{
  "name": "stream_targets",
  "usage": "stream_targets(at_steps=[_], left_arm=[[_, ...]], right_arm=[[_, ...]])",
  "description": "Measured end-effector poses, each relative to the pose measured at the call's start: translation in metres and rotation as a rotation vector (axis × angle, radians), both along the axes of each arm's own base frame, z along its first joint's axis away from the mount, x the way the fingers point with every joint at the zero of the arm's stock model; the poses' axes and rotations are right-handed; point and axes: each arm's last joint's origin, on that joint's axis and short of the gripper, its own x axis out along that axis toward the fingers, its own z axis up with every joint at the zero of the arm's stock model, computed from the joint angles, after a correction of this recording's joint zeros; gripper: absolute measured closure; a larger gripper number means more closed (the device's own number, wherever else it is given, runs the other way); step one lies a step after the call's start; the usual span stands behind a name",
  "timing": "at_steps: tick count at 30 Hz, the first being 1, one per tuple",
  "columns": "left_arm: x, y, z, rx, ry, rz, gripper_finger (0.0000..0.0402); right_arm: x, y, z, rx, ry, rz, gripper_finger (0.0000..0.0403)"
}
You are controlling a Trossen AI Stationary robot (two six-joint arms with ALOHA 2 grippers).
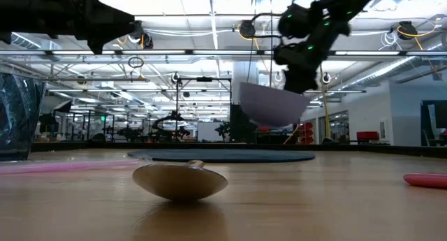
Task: Pick & Place Utensil
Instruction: Put the purple bowl on the mat
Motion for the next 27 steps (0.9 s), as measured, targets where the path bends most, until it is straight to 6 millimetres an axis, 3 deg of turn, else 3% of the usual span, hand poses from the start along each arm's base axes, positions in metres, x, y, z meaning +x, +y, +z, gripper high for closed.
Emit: stream_targets(at_steps=[4,8,15,27], left_arm=[[0.002,0.0,0.0,-0.002,-0.001,0.0,0.0256],[0.002,0.0,-0.001,-0.013,0.002,-0.002,0.0256],[0.002,0.0,-0.001,-0.009,0.001,-0.002,0.0256],[0.002,0.0,-0.001,-0.004,0.003,-0.001,0.0256]], right_arm=[[0.032,-0.016,-0.003,0.044,-0.015,0.068,0.0401],[0.049,-0.025,-0.016,0.069,0.044,0.086,0.0401],[0.056,-0.036,-0.041,0.125,0.09,0.073,0.04],[0.06,-0.037,-0.041,0.12,0.06,0.059,0.0388]])
